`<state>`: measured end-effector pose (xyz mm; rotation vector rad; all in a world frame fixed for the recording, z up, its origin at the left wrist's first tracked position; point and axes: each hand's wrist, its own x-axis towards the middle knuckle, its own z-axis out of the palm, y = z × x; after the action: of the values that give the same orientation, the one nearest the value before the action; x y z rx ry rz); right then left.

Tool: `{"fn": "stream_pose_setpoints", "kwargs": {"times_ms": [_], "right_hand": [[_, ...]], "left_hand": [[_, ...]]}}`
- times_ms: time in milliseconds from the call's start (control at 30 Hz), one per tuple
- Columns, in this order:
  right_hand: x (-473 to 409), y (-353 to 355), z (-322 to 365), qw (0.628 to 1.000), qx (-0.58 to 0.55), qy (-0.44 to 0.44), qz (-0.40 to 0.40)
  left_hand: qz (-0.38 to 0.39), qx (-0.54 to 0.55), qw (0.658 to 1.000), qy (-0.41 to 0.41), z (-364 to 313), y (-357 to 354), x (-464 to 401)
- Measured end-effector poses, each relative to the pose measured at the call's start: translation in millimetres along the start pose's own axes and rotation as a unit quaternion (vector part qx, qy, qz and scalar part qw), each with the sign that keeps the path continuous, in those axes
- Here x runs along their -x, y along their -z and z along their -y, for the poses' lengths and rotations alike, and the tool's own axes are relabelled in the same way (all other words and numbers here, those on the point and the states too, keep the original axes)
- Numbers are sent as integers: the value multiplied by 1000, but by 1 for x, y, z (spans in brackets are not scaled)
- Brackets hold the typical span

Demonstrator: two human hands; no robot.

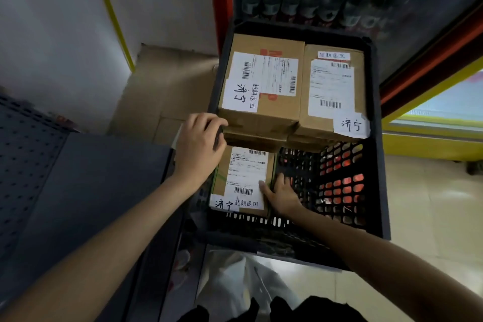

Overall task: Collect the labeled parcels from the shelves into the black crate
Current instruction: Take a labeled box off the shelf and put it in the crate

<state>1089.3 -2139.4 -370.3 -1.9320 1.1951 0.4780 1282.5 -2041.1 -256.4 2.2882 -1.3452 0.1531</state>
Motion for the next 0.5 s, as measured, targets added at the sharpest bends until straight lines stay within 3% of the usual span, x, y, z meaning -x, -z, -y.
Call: {"fn": "stream_pose_setpoints", "kwargs": {"times_ms": [267,500], "right_hand": [[0,16,4,997,72,24,-12],[29,47,26,963,183,144,-138]], "left_hand": [[2,6,1000,-6,1,0,0],[-19,-37,998,-38,-4,5,1]]}}
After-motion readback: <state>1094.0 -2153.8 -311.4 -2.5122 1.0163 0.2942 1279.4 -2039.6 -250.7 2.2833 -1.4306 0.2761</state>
